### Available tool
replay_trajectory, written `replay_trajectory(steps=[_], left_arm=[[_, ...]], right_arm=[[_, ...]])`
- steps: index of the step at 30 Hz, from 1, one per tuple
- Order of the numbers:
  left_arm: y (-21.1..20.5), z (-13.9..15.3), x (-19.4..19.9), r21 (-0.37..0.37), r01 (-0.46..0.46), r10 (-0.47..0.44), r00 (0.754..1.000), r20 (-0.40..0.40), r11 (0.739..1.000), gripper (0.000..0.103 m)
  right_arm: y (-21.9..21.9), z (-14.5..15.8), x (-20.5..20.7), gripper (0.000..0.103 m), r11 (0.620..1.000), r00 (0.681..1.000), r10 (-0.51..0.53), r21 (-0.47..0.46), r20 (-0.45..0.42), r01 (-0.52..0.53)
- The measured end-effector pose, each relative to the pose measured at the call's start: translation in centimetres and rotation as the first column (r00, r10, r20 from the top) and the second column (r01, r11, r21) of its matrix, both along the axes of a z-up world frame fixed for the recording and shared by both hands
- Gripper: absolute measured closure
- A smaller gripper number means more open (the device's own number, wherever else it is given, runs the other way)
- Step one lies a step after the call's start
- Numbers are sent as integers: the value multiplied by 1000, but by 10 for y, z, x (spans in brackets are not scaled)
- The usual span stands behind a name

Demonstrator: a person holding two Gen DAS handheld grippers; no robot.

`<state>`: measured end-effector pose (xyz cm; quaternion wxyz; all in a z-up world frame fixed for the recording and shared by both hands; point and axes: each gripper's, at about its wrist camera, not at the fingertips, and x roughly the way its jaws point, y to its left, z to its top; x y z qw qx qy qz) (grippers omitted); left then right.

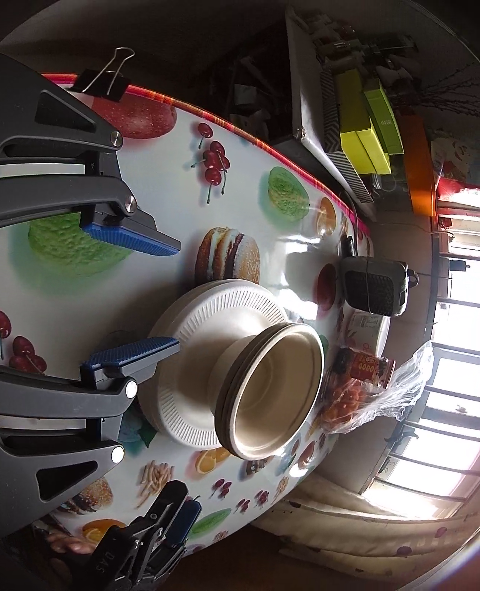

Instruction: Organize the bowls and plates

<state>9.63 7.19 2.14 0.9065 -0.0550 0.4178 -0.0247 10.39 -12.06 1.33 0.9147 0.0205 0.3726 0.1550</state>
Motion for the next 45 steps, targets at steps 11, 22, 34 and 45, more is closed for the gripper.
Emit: replay_trajectory(steps=[11, 22, 34, 45], left_arm=[[-15, -27, -22, 54, -6, 7, 1000, -18, 998, 55], [-30, -33, -32, 93, 4, -5, 1000, 12, 996, 55], [-39, -46, -38, 127, 2, -2, 1000, 3, 992, 48], [-38, -49, -39, 108, -27, 25, 1000, 15, 994, 39]], right_arm=[[1, -30, -19, 37, 998, 999, -29, -62, -40, 27], [4, -36, -29, 33, 997, 998, -46, -65, -37, 43], [8, -48, -34, 24, 993, 995, -78, -90, -57, 73], [7, -51, -38, 17, 990, 993, -110, -96, -47, 105]])
